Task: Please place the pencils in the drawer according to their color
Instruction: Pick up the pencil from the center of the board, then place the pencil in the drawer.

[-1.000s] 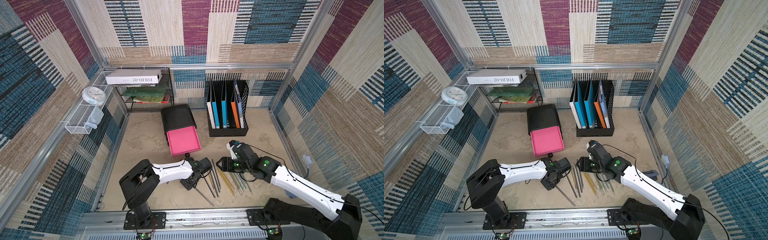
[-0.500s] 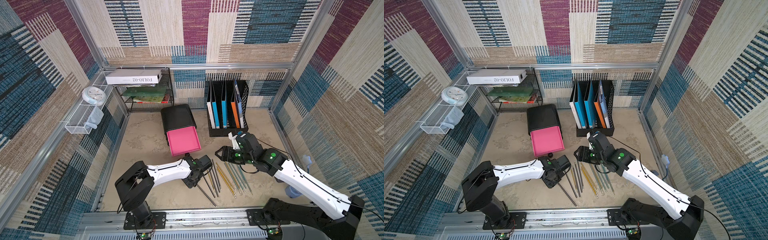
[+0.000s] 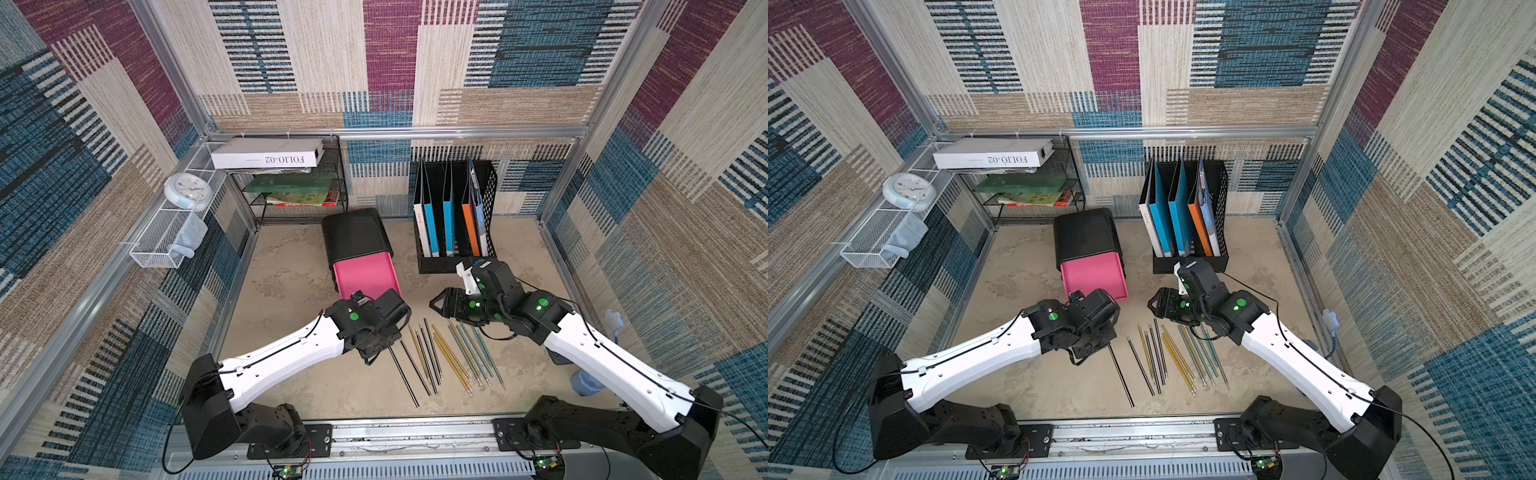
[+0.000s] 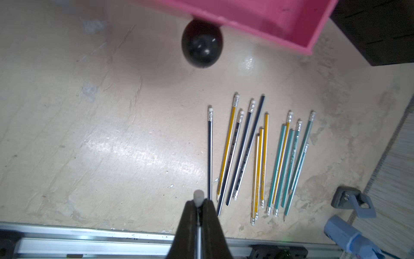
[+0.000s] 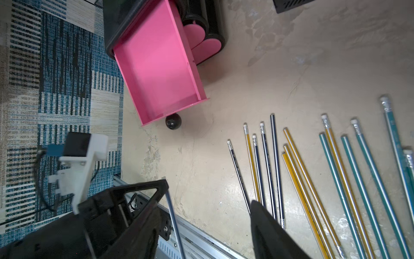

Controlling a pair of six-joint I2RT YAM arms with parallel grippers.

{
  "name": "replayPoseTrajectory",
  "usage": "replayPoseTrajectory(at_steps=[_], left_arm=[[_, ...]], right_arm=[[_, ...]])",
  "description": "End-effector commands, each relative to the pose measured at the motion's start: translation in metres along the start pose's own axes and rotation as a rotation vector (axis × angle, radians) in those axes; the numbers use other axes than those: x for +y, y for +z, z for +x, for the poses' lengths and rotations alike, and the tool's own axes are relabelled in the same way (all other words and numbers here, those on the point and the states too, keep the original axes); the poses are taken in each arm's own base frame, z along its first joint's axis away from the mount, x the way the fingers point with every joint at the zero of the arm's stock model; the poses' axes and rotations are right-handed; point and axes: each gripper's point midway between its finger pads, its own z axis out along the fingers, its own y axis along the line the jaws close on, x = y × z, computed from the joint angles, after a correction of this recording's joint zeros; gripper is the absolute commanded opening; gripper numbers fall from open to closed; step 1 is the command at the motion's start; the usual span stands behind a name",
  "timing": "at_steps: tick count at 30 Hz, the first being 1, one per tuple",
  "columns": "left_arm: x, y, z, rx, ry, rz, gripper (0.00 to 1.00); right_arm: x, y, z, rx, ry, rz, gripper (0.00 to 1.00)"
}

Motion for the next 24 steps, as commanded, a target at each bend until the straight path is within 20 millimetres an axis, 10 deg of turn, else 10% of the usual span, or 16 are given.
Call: replayPoseTrajectory(at_steps=[1, 15, 24], left_arm=[[0.001, -0.019, -0.02, -0.044, 0.192, -0.02, 0.0], [-0.07, -0.085, -0.163, -0.408, 0.715, -0.055, 0.0], [-0.099, -0.075, -0.205, -0.552, 1.025, -0.21, 0.0]], right_arm=[[0.006, 0.005, 0.0, -0.001, 0.009, -0.039, 0.67], [-0.001, 0.021, 0.003, -0.023, 0.027, -0.073, 0.67], [-0.006, 0.03, 0.0, -0.073, 0.052, -0.1, 0.67]])
